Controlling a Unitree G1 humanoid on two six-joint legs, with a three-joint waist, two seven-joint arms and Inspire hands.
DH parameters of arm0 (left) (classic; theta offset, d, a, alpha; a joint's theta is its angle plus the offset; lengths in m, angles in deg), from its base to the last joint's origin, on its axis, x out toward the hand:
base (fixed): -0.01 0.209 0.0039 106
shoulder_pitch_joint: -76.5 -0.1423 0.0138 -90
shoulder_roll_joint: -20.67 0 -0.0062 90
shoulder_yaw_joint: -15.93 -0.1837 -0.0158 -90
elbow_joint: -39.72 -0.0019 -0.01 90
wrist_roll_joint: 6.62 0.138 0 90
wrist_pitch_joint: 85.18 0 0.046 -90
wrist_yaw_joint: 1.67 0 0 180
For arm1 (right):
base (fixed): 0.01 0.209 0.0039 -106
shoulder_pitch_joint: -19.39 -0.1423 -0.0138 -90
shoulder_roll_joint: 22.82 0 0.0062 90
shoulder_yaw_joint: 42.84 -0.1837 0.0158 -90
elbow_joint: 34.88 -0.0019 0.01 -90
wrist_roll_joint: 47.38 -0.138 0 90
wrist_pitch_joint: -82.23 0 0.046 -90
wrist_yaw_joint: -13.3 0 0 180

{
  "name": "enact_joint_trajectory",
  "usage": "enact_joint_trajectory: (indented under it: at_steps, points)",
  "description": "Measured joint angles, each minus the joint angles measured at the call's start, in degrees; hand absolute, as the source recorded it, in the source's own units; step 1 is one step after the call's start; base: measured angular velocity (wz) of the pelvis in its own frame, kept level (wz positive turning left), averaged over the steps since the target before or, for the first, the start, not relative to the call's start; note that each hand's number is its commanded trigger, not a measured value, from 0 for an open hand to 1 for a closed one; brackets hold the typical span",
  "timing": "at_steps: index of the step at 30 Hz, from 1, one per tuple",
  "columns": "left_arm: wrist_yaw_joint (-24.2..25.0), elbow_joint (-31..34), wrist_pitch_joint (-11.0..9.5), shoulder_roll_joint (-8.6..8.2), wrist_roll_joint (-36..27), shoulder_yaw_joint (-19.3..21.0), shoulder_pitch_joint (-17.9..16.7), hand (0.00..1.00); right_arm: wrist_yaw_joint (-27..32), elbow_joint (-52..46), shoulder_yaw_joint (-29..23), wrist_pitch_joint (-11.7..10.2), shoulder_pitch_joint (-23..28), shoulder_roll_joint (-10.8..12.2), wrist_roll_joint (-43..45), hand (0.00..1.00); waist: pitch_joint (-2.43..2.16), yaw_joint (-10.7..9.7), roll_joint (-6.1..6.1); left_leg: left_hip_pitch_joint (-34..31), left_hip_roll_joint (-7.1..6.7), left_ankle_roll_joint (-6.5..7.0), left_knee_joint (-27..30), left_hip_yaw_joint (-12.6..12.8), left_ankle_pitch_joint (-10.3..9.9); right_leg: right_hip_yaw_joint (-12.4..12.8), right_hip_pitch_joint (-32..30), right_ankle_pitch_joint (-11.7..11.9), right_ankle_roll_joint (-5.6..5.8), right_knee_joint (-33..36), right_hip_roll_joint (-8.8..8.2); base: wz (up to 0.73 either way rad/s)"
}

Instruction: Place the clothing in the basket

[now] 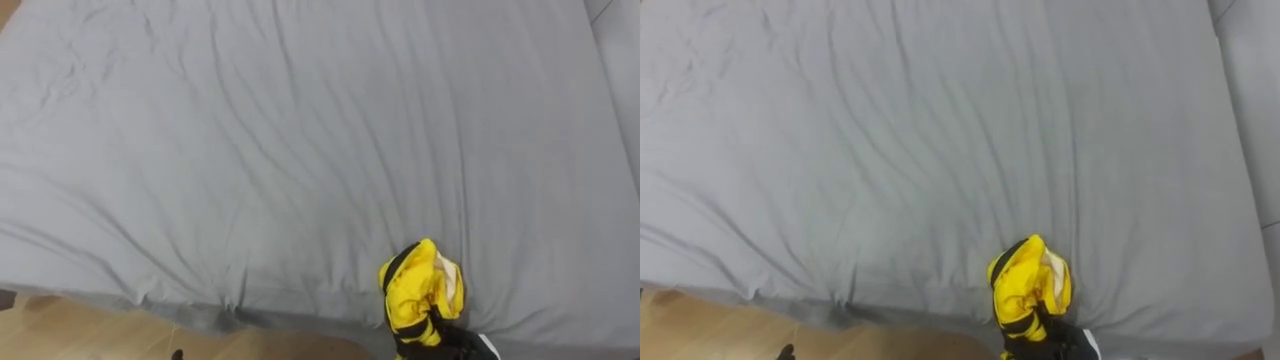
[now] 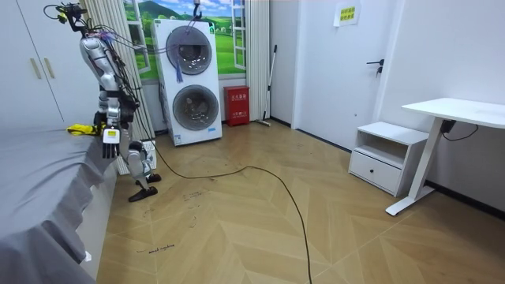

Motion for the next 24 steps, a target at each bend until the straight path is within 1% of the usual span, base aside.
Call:
enact_joint_trajectory:
  at_steps: [1, 2, 3, 6, 7, 8, 9, 10, 11, 13, 15, 16, 17, 18, 19, 20, 21, 22, 23, 24]
  points:
    - [0.0, 0.4, 0.0, 0.00, 0.1, 0.2, -0.3, 0.00, 0.0, -2.5, -0.3, 0.8, 0.5, -0.1, -1.4, 1.00, -0.02, -0.1, -0.02, 0.1, 0.01, -0.01, 0.0, 0.0, 0.0, 0.0, 0.1, 0.0, 0.00, 0.0, 0.00, 0.00]
    - [0.0, 0.6, 0.0, 0.05, 0.7, 0.4, -0.4, 0.00, -0.2, -5.1, -1.3, 1.1, 0.9, -0.2, -2.5, 1.00, -0.02, -0.2, -0.03, 0.4, 0.01, -0.01, 0.0, 0.0, 0.0, 0.0, 0.3, 0.0, 0.00, 0.0, -0.01, 0.00]
    - [0.0, 0.6, 0.0, 0.08, 0.9, 0.6, -0.5, 0.00, -0.2, -6.2, -1.6, 1.1, 1.0, -0.2, -3.0, 1.00, -0.02, -0.2, -0.03, 0.7, 0.01, -0.01, -0.1, 0.1, 0.0, 0.1, 0.6, 0.0, 0.00, 0.0, -0.02, 0.00]
    - [0.0, 0.7, 0.0, 0.40, 1.2, 1.5, -1.3, 0.00, 0.0, -13.7, -4.7, 0.9, 1.6, -0.2, -4.5, 1.00, -0.06, -0.7, -0.06, 3.1, -0.13, -0.01, -1.0, 0.3, 0.0, 0.3, 3.0, 0.0, 0.10, -0.9, -0.09, -0.01]
    - [0.0, 0.8, 0.0, 0.69, 1.3, 1.5, -1.7, 0.00, 0.1, -16.8, -5.9, 0.6, 1.7, -0.2, -5.0, 1.00, -0.14, -1.6, -0.21, 4.1, -0.24, -0.01, -1.3, 0.3, 0.0, 0.3, 4.0, -0.1, 0.21, -1.3, -0.11, 0.00]
    - [0.0, 1.2, -0.1, 0.93, 1.4, 1.5, -2.4, 0.00, 0.3, -20.8, -6.9, 0.4, 2.6, -0.3, -5.0, 1.00, -0.31, -1.7, -0.40, 5.2, -0.28, -0.01, -2.1, 0.8, 0.0, 0.6, 5.0, -0.2, 0.42, -2.0, -0.12, 0.00]
    - [0.0, 1.7, -0.1, 1.02, 1.4, 1.5, -3.0, 0.00, 0.3, -22.9, -7.4, 0.3, 3.2, -0.3, -5.0, 1.00, -0.34, -1.7, -0.45, 5.8, -0.27, -0.01, -2.3, 1.0, 0.0, 0.9, 5.3, -0.3, 0.48, -2.1, -0.13, -0.15]
    - [0.0, 3.2, -0.1, 1.17, 1.4, 1.5, -4.3, 0.00, 0.2, -27.1, -8.0, 0.1, 4.5, -0.3, -4.9, 1.00, -0.37, -1.8, -0.49, 6.8, -0.24, -0.01, -2.4, 1.6, 0.0, 1.9, 6.1, -0.3, 0.53, -2.1, -0.10, -0.29]
    - [0.0, 4.2, -0.1, 1.27, 2.0, 1.7, -5.5, 0.00, 0.2, -31.3, -8.3, 0.0, 5.8, -0.4, -4.9, 1.00, -0.41, -2.0, -0.49, 7.9, -0.12, 0.03, -2.3, 2.5, -0.1, 2.3, 6.9, -0.3, 0.55, -2.1, -0.10, -0.29]
    - [0.0, 4.4, -0.1, 1.26, 3.5, 2.3, -5.6, 0.00, 0.0, -36.1, -8.5, -0.3, 7.2, -0.7, -4.9, 1.00, -0.42, -3.1, -0.49, 9.2, -0.08, 0.07, -2.7, 3.1, -0.2, 3.5, 7.7, -0.4, 0.70, -1.9, -0.06, -0.25]
    - [0.0, 4.3, -0.1, 1.28, 5.3, 2.5, -5.6, 0.00, -0.2, -40.1, -8.5, -0.4, 8.6, -1.7, -5.1, 1.00, -0.41, -3.5, -0.50, 10.7, 0.04, 0.08, -3.0, 4.3, -0.5, 4.9, 8.5, -0.4, 0.70, -1.9, 0.00, -0.36]
    - [0.0, 4.4, 0.0, 1.32, 6.0, 2.5, -5.6, 0.00, -0.1, -42.4, -8.8, -0.4, 9.8, -2.1, -5.3, 1.00, -0.42, -3.8, -0.51, 11.8, 0.17, 0.12, -3.3, 5.3, -0.7, 5.8, 9.1, -0.4, 0.74, -1.8, 0.02, -0.42]
    - [0.0, 4.4, 0.0, 1.44, 6.7, 2.5, -5.7, 0.00, 0.0, -44.7, -9.8, -0.3, 10.7, -2.1, -5.2, 1.00, -0.49, -4.7, -0.54, 12.8, 0.20, 0.15, -3.9, 6.1, -0.8, 6.8, 9.4, -0.5, 0.80, -1.8, 0.04, -0.43]
    - [0.1, 4.5, 0.1, 1.52, 7.1, 2.6, -5.6, 0.00, 0.1, -46.0, -10.3, -0.3, 11.1, -2.2, -5.2, 1.00, -0.50, -5.2, -0.53, 13.3, 0.26, 0.18, -4.1, 6.7, -0.8, 7.0, 9.6, -0.5, 0.82, -1.8, 0.04, -0.48]
    - [0.2, 4.8, 0.4, 1.68, 7.7, 2.5, -6.0, 0.00, 0.4, -47.8, -11.2, -0.3, 11.7, -2.2, -5.0, 1.00, -0.50, -6.0, -0.54, 14.4, 0.37, 0.19, -4.4, 7.7, -1.0, 8.5, 10.0, -0.4, 0.90, -1.8, 0.17, -0.56]
    - [0.2, 4.9, 1.4, 1.72, 7.9, 2.6, -6.4, 0.00, 0.7, -48.5, -12.2, -0.3, 11.8, -2.2, -5.0, 1.00, -0.57, -6.7, -0.56, 15.6, 0.71, 0.17, -4.6, 9.0, -1.3, 10.0, 10.1, -0.4, 0.98, -1.8, 0.41, -0.63]
    - [0.2, 5.0, 1.9, 1.67, 7.9, 2.6, -6.8, 0.00, 0.8, -48.8, -12.8, -0.3, 11.9, -2.2, -5.0, 1.00, -0.70, -6.8, -0.57, 16.1, 0.93, 0.12, -4.7, 9.8, -1.5, 10.6, 10.1, -0.4, 1.01, -1.8, 0.52, -0.69]
    - [0.1, 5.0, 3.2, 1.66, 7.9, 2.9, -7.2, 0.00, 1.5, -49.5, -13.8, -0.3, 12.6, -2.3, -5.0, 1.00, -0.91, -7.1, -0.56, 16.7, 1.04, 0.06, -4.8, 11.1, -1.8, 11.9, 10.2, -0.3, 1.05, -1.8, 0.73, -0.59]
    - [0.1, 5.0, 3.9, 1.77, 7.8, 3.3, -7.5, 0.00, 1.8, -49.9, -14.8, -0.3, 13.3, -2.3, -5.0, 1.00, -0.91, -7.8, -0.55, 17.0, 1.22, 0.02, -4.8, 12.0, -1.9, 13.0, 10.1, -0.3, 1.09, -1.8, 0.92, -0.49]
    - [0.0, 5.0, 4.3, 1.85, 7.6, 3.4, -7.7, 0.00, 1.9, -49.9, -15.1, -0.2, 13.4, -2.3, -5.1, 1.00, -0.92, -8.4, -0.52, 17.1, 1.26, 0.02, -4.8, 12.2, -1.9, 13.2, 10.0, -0.2, 1.10, -1.8, 0.96, -0.31]
